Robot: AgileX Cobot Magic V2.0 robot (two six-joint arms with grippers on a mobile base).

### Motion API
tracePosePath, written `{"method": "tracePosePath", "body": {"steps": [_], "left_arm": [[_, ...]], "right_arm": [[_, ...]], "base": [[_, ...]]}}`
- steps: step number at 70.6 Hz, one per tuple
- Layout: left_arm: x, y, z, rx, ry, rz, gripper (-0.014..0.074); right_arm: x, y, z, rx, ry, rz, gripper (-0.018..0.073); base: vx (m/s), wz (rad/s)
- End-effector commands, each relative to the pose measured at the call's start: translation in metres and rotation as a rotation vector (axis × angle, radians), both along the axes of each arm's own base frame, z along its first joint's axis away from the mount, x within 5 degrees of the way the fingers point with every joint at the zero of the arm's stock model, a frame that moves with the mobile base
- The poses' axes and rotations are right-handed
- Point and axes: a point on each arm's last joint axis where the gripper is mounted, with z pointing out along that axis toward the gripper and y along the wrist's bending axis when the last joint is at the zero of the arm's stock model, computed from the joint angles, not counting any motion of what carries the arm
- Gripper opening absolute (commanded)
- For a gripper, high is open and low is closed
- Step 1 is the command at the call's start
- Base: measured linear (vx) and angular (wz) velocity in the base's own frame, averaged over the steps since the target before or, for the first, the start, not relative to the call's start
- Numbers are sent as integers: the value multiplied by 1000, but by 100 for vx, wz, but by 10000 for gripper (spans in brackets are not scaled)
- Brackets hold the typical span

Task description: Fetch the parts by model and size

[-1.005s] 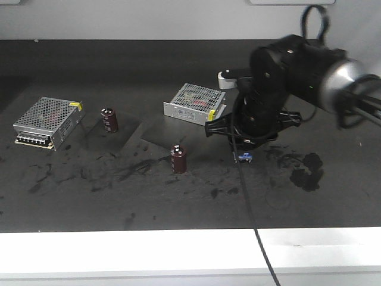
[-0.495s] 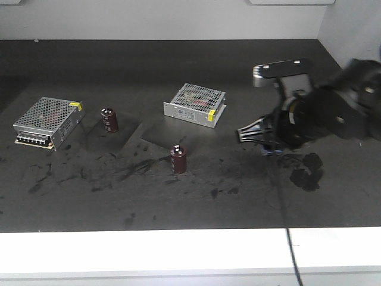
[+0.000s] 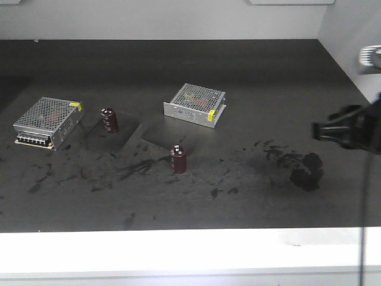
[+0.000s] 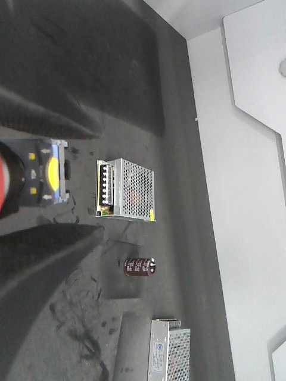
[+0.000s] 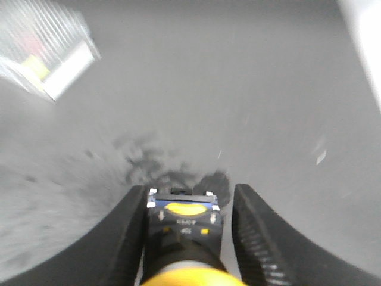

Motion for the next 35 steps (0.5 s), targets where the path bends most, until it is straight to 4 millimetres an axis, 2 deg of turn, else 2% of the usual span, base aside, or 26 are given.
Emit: {"method": "tracePosePath", "body": {"steps": [1, 14, 35], "left_arm": [[1, -2, 13, -1, -82, -18, -8], [1, -2, 13, -1, -86, -19, -8], [1, -2, 13, -1, -86, -19, -8]], "right_arm": [[-22, -6, 24, 5, -174, 42, -2], [-69, -18, 26, 33, -313, 68, -2], [-126, -34, -1, -3, -439, 98, -2]], "base": [[0, 0], [0, 0], [0, 0]]}}
